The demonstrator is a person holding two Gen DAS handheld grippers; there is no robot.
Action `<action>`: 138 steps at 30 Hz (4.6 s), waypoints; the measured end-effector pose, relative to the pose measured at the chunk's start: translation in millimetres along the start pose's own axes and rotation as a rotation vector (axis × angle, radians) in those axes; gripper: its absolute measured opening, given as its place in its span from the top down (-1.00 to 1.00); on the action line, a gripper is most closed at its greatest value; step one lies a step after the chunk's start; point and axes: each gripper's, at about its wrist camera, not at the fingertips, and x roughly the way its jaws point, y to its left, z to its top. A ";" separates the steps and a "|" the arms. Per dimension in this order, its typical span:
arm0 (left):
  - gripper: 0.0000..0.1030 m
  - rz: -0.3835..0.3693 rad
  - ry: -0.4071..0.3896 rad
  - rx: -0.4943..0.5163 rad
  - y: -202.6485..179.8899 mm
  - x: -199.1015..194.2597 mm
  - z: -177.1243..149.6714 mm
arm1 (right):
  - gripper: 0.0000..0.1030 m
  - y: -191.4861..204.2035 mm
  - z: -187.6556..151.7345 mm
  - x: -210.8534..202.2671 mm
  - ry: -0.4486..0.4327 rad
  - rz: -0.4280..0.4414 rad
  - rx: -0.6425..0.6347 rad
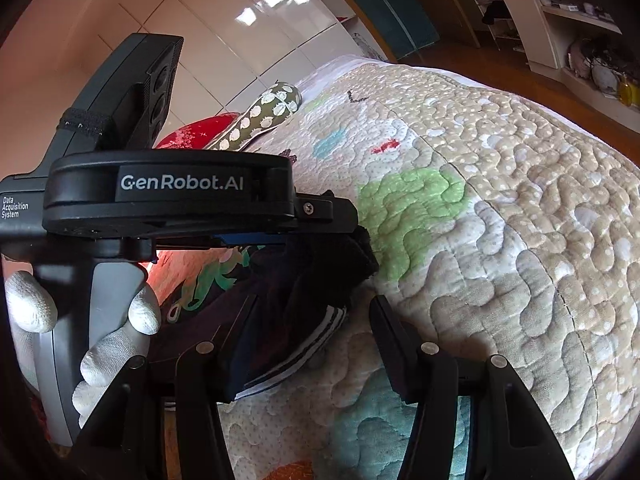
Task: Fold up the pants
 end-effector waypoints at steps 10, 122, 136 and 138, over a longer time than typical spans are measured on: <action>0.53 0.011 -0.057 0.002 0.2 -20.9 -9.6 | 0.19 -3.9 3.6 7.7 0.003 0.011 0.031; -0.11 -0.033 -0.455 -0.861 312.6 -189.1 -248.3 | 0.86 39.9 124.3 104.7 0.215 -0.039 0.070; 0.20 0.269 -0.310 -0.774 287.2 -133.1 -261.7 | -0.28 14.2 78.1 0.7 0.133 -0.214 0.002; 0.68 0.330 -0.287 -0.762 285.8 -134.8 -263.6 | -0.28 7.6 59.6 -5.6 0.143 -0.205 0.001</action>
